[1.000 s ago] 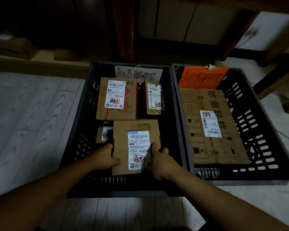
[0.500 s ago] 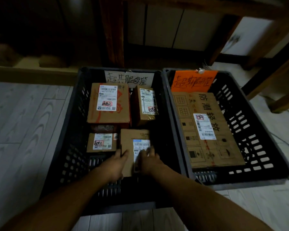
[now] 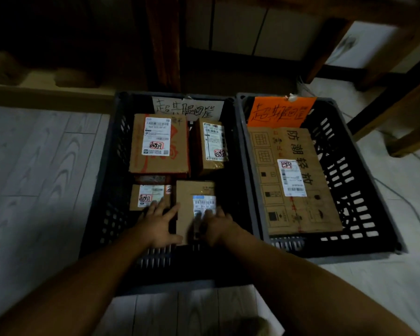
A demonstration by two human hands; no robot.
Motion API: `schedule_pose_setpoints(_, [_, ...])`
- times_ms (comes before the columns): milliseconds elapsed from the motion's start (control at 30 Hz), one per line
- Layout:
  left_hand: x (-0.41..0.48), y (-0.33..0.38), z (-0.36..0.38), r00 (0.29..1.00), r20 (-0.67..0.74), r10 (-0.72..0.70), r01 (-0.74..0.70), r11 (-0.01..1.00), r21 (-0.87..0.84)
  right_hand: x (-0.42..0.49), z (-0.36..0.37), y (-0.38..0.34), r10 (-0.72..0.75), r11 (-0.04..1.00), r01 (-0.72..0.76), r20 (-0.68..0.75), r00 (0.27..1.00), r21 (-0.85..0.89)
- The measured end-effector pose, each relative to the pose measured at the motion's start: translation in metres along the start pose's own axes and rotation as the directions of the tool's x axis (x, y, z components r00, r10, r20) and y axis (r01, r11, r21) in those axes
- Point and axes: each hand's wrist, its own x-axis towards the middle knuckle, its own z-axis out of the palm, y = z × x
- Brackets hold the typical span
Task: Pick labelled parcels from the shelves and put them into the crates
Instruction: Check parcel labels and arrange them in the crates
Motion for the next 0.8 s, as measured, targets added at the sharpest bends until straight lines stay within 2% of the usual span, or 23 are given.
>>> schedule_pose_setpoints(133, [-0.081,0.003,-0.066,0.996,-0.021,-0.087,0.081,0.977,-0.197,-0.085,-0.057,-0.014,0.003,0.998,-0.003,-0.004,1.0,-0.067])
schedule_pose_setpoints(233, [-0.158,0.005,-0.128,0.992,-0.063,-0.107,0.087,0.96,-0.267,-0.149,-0.108,-0.039,-0.027,0.996,0.025,-0.015,1.0,-0.083])
schedule_pose_setpoints(433, [-0.329,-0.014,-0.259,0.979,-0.137,-0.148,0.093,0.934,-0.346,-0.295,-0.229,-0.131,-0.083,0.991,0.077,-0.048,0.995,-0.106])
schedule_pose_setpoints(567, [-0.433,-0.045,-0.337,0.962,-0.232,-0.147,0.055,0.931,-0.361,-0.377,-0.291,-0.201,-0.197,0.969,0.175,-0.118,0.973,-0.176])
schedule_pose_setpoints(800, [-0.533,-0.109,-0.449,0.873,-0.436,-0.217,0.046,0.928,-0.37,-0.453,-0.378,-0.313,-0.278,0.953,0.227,-0.282,0.918,-0.2])
